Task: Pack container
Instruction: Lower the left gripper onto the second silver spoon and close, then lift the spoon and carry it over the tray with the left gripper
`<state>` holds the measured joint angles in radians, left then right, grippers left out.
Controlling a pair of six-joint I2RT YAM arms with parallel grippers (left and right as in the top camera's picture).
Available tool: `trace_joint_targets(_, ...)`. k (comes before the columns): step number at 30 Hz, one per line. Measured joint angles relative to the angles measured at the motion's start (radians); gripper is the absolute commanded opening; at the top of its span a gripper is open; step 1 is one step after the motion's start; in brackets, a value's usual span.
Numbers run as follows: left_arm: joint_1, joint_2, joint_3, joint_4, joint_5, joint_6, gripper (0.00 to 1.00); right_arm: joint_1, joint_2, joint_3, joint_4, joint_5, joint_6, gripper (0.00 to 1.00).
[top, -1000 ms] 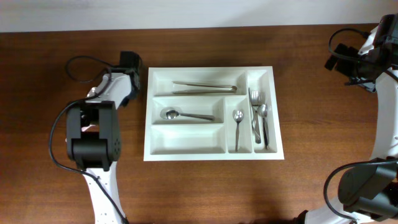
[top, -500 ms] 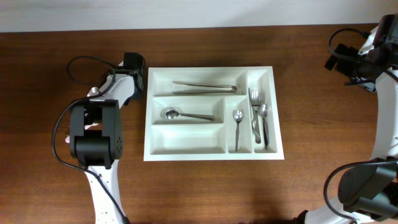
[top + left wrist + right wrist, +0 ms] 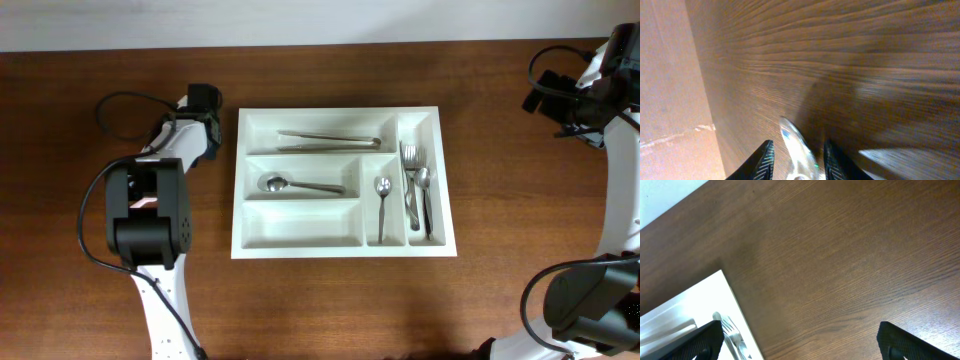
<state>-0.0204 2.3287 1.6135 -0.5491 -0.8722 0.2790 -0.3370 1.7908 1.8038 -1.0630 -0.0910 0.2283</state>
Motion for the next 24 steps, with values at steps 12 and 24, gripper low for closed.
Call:
trace_joint_targets(12, 0.022, 0.015, -0.001, 0.024, 0.026, -0.014, 0.02, 0.0, 0.0, 0.0, 0.0, 0.0, 0.0, 0.99)
trace_joint_targets(24, 0.022, 0.019, -0.001, 0.026, -0.011, 0.011, 0.02, 0.0, 0.0, 0.0, 0.0, 0.0, 0.0, 0.99)
